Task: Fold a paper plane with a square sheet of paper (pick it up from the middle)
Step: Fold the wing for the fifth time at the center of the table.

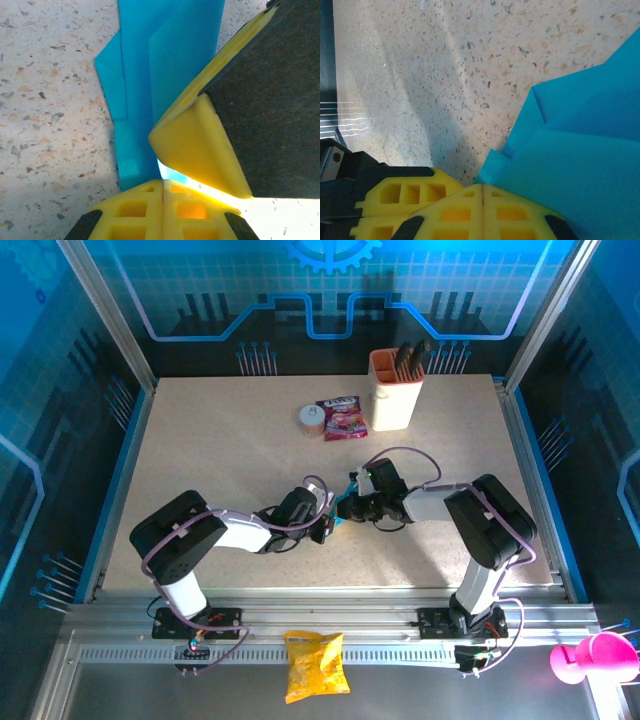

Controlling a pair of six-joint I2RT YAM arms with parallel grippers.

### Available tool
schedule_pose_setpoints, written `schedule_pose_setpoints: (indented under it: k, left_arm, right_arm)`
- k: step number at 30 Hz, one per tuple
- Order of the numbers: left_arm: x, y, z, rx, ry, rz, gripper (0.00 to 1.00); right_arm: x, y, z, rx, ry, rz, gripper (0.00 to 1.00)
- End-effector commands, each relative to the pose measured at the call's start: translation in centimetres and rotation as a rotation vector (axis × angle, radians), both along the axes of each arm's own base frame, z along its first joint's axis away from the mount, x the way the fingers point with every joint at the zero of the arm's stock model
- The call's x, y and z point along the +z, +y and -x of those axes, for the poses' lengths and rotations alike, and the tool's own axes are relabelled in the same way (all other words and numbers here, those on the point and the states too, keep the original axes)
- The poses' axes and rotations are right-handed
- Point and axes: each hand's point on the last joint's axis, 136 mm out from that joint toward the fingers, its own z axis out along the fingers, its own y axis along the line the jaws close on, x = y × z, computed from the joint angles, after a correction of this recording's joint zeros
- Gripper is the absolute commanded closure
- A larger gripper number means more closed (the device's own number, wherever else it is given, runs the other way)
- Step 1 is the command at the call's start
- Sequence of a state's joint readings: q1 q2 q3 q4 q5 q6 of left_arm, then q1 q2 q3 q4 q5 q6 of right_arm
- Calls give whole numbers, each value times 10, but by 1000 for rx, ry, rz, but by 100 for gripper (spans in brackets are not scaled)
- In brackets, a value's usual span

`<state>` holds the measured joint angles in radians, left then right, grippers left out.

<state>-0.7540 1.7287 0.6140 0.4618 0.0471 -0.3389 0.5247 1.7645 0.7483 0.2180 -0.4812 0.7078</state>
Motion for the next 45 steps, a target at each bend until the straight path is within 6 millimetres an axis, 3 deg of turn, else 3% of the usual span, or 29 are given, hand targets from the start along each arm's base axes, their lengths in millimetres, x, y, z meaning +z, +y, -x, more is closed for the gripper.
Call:
schedule_pose_setpoints:
  k: [1,8,17,20,22,25,27,28,29,30,38,45]
  left_arm:
    - [-36,23,18,7,98,-100,100]
    - [-37,24,18,9,101,-99,100]
    - [-23,19,13,18,100,-47,100]
    - [-2,17,6,40,87,10,100]
    - [21,13,1,44,67,63,86]
    - [51,6,-1,22,39,109,77]
    - [61,1,1,-6,44,127,76]
    - [64,-2,2,-19,50,133,83]
    - [65,-5,4,-38,57,140,95]
    - [64,-7,6,-52,69,146,100]
    - [38,-28,21,-146,164,155,100]
    - [16,-25,15,-106,172,121,100]
  right_arm:
    - [4,3,-18,-14,-30,-19,100]
    - [-11,-4,-25,-36,16,10,100]
    - [-46,-15,-3,-38,160,121,100]
    - [-59,-25,6,-60,219,182,100]
    - [-67,-32,12,-73,259,218,100]
    - [-75,-37,18,-83,297,246,100]
    - [-78,-39,20,-86,311,255,100]
    - [-79,-39,21,-88,315,259,100]
    - [-79,-39,21,-88,317,261,100]
    - [-80,-41,22,-91,323,266,100]
    - [-84,-43,25,-95,343,287,100]
    - [-88,-45,27,-95,359,304,100]
